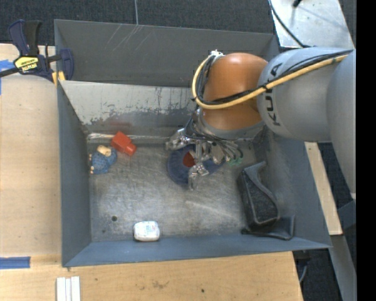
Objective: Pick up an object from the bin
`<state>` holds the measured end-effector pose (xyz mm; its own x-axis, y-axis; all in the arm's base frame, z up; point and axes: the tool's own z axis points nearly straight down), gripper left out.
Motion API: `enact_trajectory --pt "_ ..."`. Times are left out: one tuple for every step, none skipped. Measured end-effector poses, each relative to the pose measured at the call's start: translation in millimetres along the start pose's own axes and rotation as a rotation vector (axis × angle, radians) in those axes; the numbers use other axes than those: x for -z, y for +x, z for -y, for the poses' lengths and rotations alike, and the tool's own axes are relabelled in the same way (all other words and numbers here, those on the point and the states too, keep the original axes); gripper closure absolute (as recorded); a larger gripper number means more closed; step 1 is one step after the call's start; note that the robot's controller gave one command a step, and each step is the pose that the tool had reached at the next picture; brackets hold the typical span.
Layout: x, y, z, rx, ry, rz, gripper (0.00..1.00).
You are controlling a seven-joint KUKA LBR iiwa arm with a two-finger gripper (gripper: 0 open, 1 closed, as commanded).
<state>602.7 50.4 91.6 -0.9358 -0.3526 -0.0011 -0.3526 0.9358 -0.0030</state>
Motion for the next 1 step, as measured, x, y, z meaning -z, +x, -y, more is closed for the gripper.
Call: enact_trajectory --pt "6.1 -3.3 -4.3 0.004 -0.002 0.009 1.00"
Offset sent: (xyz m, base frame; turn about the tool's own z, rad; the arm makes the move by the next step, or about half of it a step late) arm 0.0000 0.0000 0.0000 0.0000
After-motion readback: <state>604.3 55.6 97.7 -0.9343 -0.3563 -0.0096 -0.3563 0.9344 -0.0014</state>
